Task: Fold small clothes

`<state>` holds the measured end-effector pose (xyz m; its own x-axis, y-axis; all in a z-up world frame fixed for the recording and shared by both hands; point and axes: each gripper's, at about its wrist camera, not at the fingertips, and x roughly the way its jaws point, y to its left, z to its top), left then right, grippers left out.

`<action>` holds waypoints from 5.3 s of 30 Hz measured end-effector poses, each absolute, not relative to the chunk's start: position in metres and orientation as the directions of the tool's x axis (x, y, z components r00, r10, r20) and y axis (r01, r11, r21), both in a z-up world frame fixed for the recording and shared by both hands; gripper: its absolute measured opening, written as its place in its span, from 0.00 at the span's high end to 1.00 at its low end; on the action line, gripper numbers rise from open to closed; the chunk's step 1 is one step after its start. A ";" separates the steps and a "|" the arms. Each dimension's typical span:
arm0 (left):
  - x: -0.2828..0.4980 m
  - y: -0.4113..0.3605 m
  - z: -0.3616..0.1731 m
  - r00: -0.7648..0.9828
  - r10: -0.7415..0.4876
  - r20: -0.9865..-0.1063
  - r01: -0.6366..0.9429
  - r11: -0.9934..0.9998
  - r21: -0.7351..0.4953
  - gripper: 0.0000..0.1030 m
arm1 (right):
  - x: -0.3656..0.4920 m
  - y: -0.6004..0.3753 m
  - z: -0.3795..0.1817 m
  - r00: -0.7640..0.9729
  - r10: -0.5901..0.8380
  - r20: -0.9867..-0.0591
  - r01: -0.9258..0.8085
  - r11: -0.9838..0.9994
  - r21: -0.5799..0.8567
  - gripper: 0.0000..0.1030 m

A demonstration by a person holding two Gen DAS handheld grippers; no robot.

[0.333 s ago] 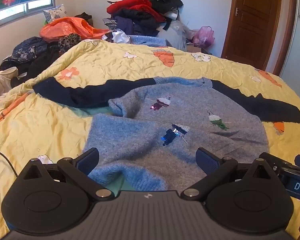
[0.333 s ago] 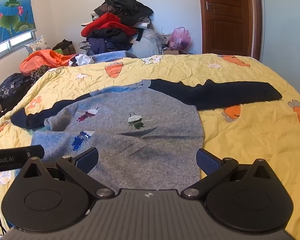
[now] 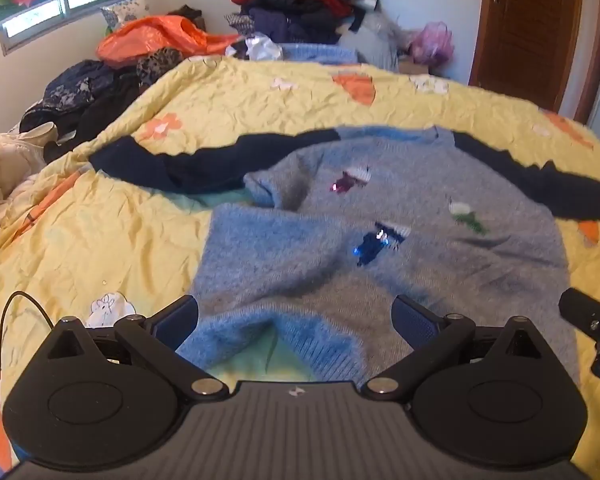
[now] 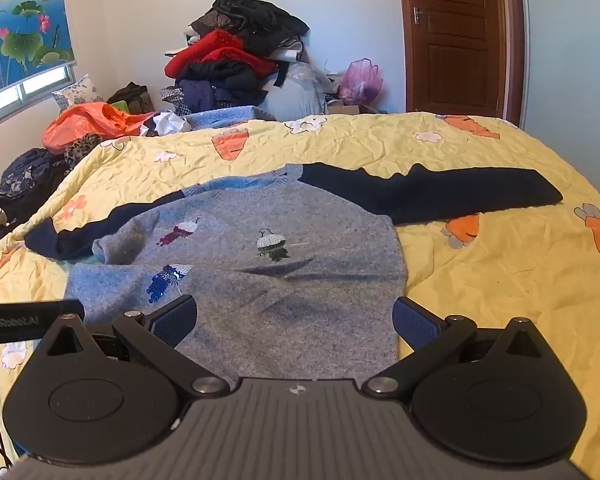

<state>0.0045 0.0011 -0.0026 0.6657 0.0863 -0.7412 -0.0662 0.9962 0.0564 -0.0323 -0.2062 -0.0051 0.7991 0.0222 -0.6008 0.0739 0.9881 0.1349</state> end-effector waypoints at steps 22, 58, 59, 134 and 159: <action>0.065 0.001 -0.030 0.685 -0.025 -0.728 0.032 0.999 -0.004 0.00 | 0.049 -0.195 -0.035 0.751 0.086 -0.655 -0.010 0.993 0.120 0.00; 0.120 0.024 -0.023 0.672 0.017 -0.741 -0.020 1.000 0.005 0.00 | 0.123 -0.175 -0.015 0.737 0.102 -0.668 -0.098 0.994 0.043 0.00; 0.117 0.018 -0.021 0.676 0.018 -0.736 -0.007 1.000 0.018 0.00 | 0.122 -0.182 -0.015 0.736 0.098 -0.670 -0.079 0.995 0.058 0.00; 0.144 0.017 0.000 0.806 -0.217 -0.551 0.050 0.952 -0.302 0.00 | 0.198 -0.467 -0.042 0.970 0.144 -0.195 0.064 0.621 0.781 0.87; 0.226 0.023 -0.065 0.686 -0.463 -0.561 0.016 0.781 -0.624 0.00 | 0.166 -0.298 -0.116 0.798 0.482 -0.362 -0.032 0.634 0.773 0.34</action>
